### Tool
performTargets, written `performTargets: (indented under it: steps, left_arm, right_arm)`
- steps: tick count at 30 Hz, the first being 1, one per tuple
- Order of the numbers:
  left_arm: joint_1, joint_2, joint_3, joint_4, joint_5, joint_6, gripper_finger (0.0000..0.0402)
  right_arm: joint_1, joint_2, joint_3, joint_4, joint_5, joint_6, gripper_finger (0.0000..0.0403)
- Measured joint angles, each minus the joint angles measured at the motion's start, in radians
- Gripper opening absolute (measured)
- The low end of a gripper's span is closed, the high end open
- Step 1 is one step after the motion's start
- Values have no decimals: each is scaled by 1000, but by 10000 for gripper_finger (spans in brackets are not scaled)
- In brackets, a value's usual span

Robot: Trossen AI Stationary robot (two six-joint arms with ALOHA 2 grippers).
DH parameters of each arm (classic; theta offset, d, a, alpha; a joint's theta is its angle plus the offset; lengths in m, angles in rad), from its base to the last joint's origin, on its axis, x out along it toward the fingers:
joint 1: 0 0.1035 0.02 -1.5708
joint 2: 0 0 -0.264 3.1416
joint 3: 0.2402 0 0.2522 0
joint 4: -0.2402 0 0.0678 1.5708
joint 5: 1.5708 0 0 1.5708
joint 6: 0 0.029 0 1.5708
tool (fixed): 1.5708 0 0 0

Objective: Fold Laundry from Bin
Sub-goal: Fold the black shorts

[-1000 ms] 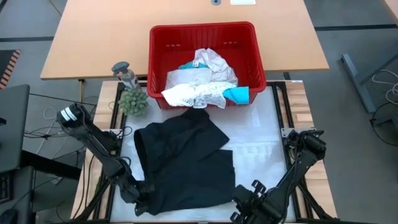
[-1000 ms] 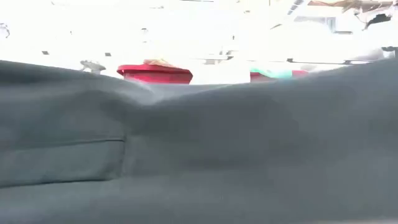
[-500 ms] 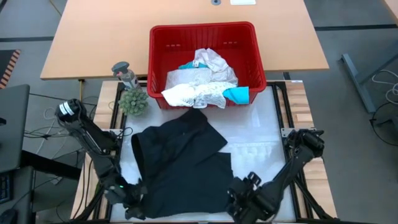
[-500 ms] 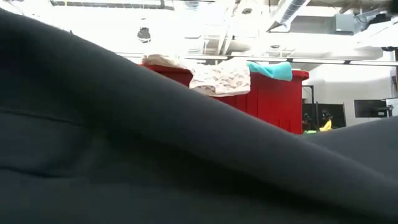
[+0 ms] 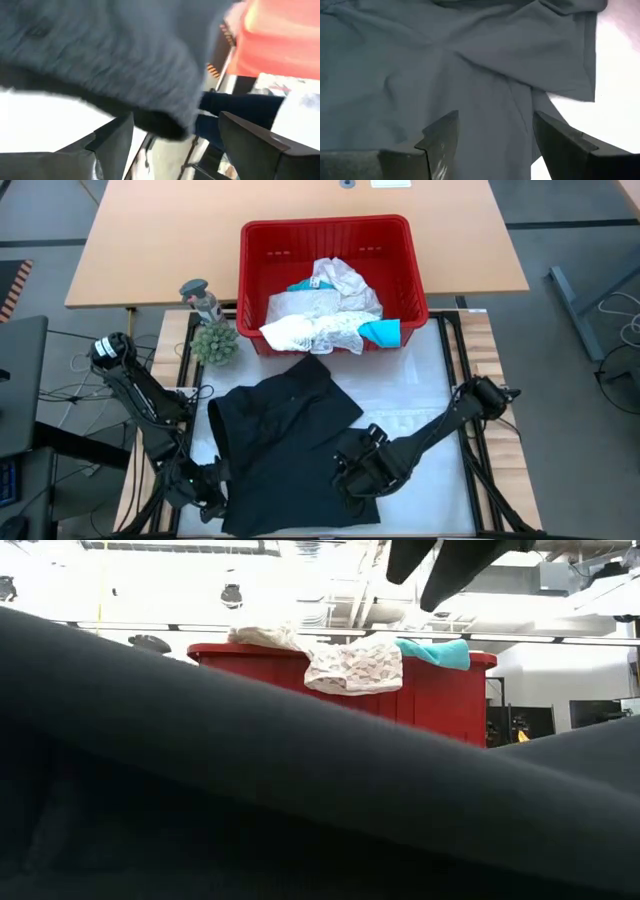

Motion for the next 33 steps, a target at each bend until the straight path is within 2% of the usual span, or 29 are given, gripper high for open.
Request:
performTargets:
  steps: [2, 4, 7, 10, 11, 13, 15, 19, 24, 28, 33]
  left_arm:
    - [-39, -2, -1, -25, -18, -69, 285]
    - [-79, -18, -1, -28, -98, -134, 286]
    - [-116, -67, 7, -41, -333, -184, 284]
    - [-104, -131, 11, -62, -584, -119, 281]
    - [-86, -149, 11, -80, -641, -75, 279]
    - [-32, -171, 11, -128, -683, -4, 273]
    - [30, -172, 11, -147, -655, 49, 266]
    - [122, -156, 11, -140, -512, 210, 251]
    - [187, -126, 11, -224, -500, 288, 234]
    - [230, -85, 10, -272, -432, 329, 225]
    - [261, -20, 10, -260, -359, 376, 222]
  right_arm:
    - [-6, -1, -23, 15, 13, 1, 280]
    - [-12, 0, -53, 19, 30, 14, 280]
    - [-35, 0, -102, 53, 35, 27, 278]
    - [-80, 0, -162, 106, 34, 21, 275]
    - [-100, 2, -182, 134, 25, 1, 275]
    - [-141, 1, -222, 211, -27, -46, 275]
    - [-173, 1, -261, 280, -81, -77, 274]
    - [-193, 1, -316, 345, -139, -77, 274]
    - [-183, 1, -356, 324, -153, -33, 274]
    - [-192, 0, -412, 326, -162, 19, 274]
    - [-207, -1, -484, 340, -226, 81, 274]
